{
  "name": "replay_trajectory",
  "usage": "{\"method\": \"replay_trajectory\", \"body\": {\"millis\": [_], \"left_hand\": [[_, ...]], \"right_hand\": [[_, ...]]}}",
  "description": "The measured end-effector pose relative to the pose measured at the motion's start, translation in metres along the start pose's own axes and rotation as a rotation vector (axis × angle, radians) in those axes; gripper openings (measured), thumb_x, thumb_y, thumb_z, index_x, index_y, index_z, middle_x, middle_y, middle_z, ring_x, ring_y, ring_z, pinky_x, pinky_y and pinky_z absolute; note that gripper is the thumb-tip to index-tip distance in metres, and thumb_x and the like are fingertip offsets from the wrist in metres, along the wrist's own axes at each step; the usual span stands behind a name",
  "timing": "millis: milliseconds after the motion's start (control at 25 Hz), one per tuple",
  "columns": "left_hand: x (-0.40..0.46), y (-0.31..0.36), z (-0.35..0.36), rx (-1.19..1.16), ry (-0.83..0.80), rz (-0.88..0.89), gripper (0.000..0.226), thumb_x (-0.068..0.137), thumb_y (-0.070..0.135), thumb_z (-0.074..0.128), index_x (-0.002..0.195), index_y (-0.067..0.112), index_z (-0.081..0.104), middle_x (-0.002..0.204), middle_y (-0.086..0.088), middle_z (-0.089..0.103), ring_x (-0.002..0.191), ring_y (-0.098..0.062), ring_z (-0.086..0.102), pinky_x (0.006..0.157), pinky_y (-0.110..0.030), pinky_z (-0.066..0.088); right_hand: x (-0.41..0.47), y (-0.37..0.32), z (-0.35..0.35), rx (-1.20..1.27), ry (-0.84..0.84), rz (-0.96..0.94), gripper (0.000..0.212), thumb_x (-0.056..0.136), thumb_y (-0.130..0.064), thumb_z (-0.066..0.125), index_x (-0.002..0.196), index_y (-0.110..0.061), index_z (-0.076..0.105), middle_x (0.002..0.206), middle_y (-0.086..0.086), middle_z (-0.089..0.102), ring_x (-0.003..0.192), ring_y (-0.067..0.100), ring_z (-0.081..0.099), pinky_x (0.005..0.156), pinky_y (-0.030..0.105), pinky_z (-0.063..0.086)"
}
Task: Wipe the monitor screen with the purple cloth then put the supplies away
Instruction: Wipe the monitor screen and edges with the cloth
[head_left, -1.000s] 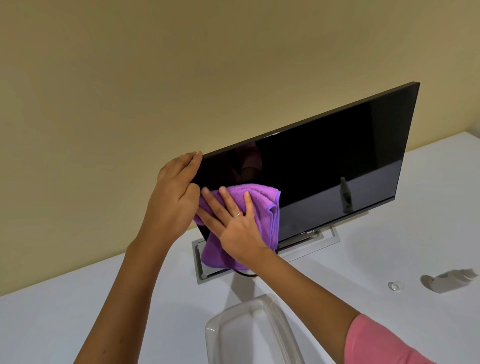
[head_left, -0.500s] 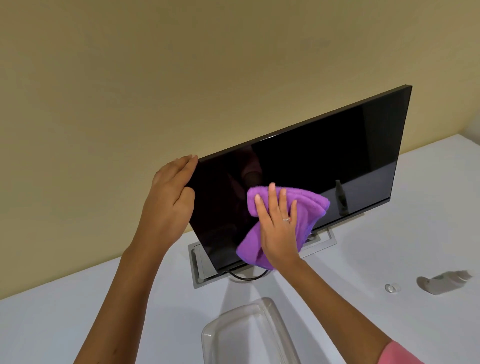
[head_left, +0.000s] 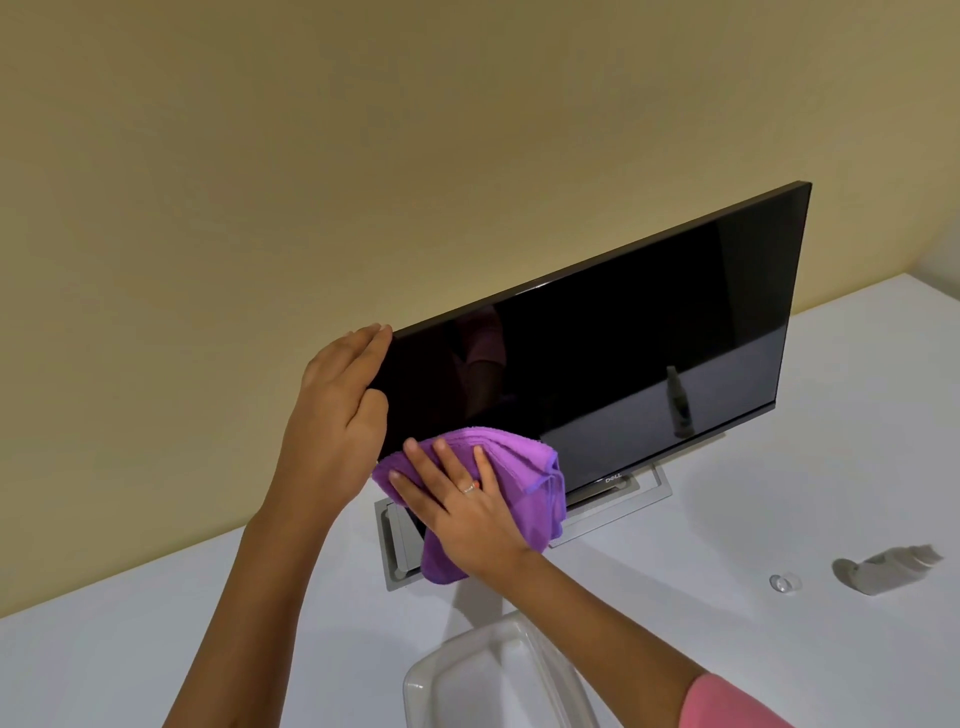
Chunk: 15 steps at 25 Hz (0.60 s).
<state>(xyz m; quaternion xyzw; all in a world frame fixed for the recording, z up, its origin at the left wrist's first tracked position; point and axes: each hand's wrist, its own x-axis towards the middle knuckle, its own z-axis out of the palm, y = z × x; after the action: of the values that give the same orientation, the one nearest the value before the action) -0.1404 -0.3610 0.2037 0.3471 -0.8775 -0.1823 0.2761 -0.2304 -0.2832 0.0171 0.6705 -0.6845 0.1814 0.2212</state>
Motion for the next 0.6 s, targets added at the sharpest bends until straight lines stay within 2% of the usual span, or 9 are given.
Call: {"method": "replay_trajectory", "body": {"millis": [80, 160, 240, 320, 480, 600], "left_hand": [[0.0, -0.001, 0.0, 0.001, 0.002, 0.001, 0.064, 0.078, 0.012, 0.029, 0.14, 0.017, 0.044, 0.147, 0.0, 0.041, 0.136, -0.014, 0.027, 0.108, -0.018, 0.017], [0.0, -0.001, 0.0, -0.003, 0.003, -0.001, 0.064, 0.078, 0.012, 0.029, 0.14, 0.017, 0.044, 0.147, 0.001, 0.04, 0.136, -0.014, 0.027, 0.108, -0.015, 0.015], [0.001, -0.001, 0.001, -0.011, 0.004, -0.002, 0.064, 0.077, 0.012, 0.03, 0.14, 0.017, 0.044, 0.147, 0.001, 0.04, 0.136, -0.014, 0.027, 0.108, -0.014, 0.014], [0.001, -0.002, 0.002, -0.02, 0.006, -0.001, 0.064, 0.078, 0.011, 0.03, 0.14, 0.018, 0.045, 0.146, 0.002, 0.041, 0.135, -0.012, 0.027, 0.107, -0.012, 0.014], [0.0, -0.003, 0.002, -0.011, 0.006, 0.002, 0.063, 0.079, 0.011, 0.03, 0.14, 0.02, 0.045, 0.146, 0.004, 0.042, 0.134, -0.009, 0.027, 0.103, -0.003, 0.012], [-0.001, -0.003, 0.0, 0.017, -0.001, 0.012, 0.064, 0.078, 0.012, 0.03, 0.14, 0.02, 0.044, 0.146, 0.003, 0.042, 0.133, -0.011, 0.028, 0.102, -0.004, 0.012]], "right_hand": [[0.022, 0.006, -0.014, 0.02, 0.069, 0.055, 0.078, 0.087, -0.024, 0.052, 0.151, -0.025, 0.008, 0.159, 0.006, 0.008, 0.146, 0.03, 0.0, 0.113, 0.056, 0.008], [0.044, 0.016, -0.031, 0.076, 0.185, 0.22, 0.067, 0.09, -0.016, 0.04, 0.151, -0.025, 0.014, 0.158, 0.008, 0.014, 0.146, 0.031, 0.002, 0.113, 0.056, 0.007], [0.053, 0.036, -0.044, 0.116, 0.288, 0.42, 0.065, 0.088, -0.01, 0.038, 0.149, -0.024, 0.018, 0.157, 0.009, 0.016, 0.145, 0.03, 0.006, 0.113, 0.056, 0.008], [0.05, 0.063, -0.05, 0.185, 0.326, 0.618, 0.068, 0.089, -0.008, 0.041, 0.149, -0.025, 0.015, 0.156, 0.007, 0.008, 0.145, 0.027, 0.0, 0.113, 0.059, 0.007], [0.022, 0.089, -0.048, 0.434, 0.28, 0.991, 0.054, 0.101, -0.036, 0.022, 0.147, -0.04, -0.007, 0.157, -0.005, -0.016, 0.145, 0.026, -0.015, 0.107, 0.072, 0.009], [-0.003, 0.071, -0.034, 0.507, 0.231, 1.079, 0.054, 0.1, -0.042, 0.018, 0.145, -0.039, -0.012, 0.159, -0.002, -0.015, 0.146, 0.028, -0.013, 0.104, 0.074, 0.017]]}}
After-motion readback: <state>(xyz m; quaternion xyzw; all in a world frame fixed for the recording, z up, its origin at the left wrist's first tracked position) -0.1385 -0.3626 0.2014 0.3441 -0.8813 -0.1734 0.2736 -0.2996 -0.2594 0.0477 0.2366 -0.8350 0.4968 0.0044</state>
